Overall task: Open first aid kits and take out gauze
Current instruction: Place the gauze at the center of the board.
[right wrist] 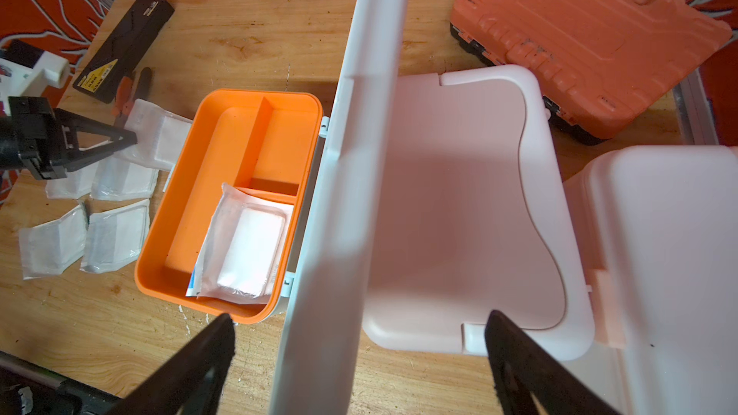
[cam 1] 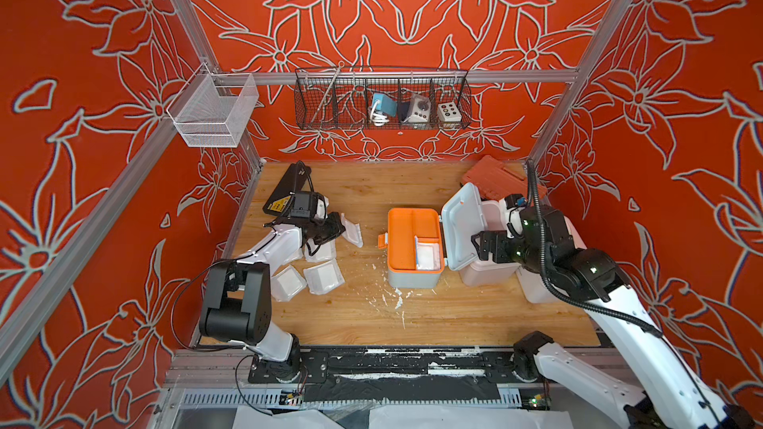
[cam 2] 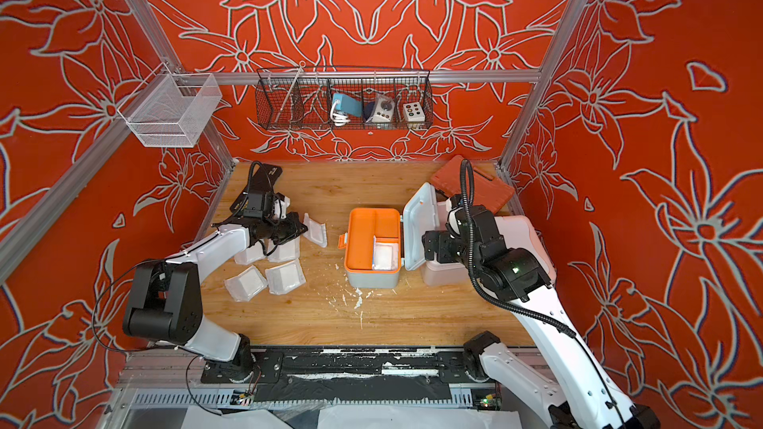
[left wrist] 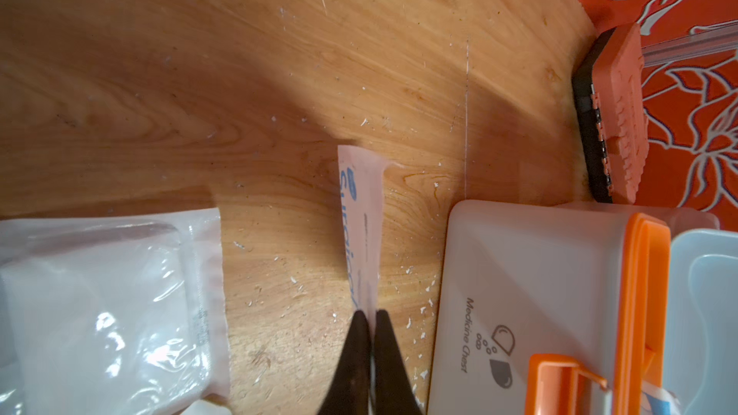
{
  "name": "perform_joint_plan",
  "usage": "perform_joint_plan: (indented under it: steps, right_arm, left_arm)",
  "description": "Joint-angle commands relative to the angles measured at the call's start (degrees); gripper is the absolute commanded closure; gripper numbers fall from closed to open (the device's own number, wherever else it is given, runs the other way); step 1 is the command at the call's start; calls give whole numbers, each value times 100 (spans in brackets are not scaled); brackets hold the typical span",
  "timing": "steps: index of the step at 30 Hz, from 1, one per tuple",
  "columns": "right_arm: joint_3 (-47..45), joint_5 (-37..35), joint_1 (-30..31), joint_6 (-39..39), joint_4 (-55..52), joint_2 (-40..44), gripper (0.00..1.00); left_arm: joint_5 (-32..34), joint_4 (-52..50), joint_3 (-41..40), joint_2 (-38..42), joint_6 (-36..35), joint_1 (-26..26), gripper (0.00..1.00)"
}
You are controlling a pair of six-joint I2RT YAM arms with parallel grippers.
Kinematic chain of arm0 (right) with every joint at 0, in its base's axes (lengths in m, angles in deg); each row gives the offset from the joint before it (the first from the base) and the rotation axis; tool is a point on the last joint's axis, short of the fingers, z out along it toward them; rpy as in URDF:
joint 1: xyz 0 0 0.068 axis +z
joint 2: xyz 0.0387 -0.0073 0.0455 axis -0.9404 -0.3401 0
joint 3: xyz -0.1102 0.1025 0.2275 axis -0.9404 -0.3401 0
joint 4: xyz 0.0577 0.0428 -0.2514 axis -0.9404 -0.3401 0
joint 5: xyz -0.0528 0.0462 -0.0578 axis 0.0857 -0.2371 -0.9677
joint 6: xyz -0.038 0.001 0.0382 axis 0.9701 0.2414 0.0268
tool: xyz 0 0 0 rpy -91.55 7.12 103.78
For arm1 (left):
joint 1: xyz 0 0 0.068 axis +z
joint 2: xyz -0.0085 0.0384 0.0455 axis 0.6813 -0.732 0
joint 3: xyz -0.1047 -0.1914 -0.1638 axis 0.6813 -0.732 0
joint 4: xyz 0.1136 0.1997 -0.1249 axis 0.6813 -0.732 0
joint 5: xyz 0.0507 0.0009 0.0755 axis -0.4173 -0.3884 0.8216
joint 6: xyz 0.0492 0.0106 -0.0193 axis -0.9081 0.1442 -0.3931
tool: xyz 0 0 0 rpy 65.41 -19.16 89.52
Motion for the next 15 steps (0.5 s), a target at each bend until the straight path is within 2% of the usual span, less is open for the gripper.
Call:
perform_joint_plan:
  steps: [1,4,5,7,9,11,15]
  right_arm:
    - [123,26,-42,21,65,-13,2]
    - [112,22,-40,22,75,-21,2]
    - [107,27,-40,22,77,-24,2]
    - [92,32,-47,22,76,-13,2]
    - [61,22,-40,13,86,2,2]
    - [28,34,-44,-1,96,12,2]
    - [-50,83,-40,-56,124,46,2]
  left_arm:
    - [-70,-26,72,-100,-163,22,100]
    - [0,-116,50,-126,-196,28,100]
    - [40,-134,41,-116,-205,36,92]
    - [97,-217,62,-101,-252,30,69]
    - [75,-259,89,-52,-291,33,59]
    - [79,-268,89,50,-296,35,54]
    - [-134,-207,71,249,-293,30,53]
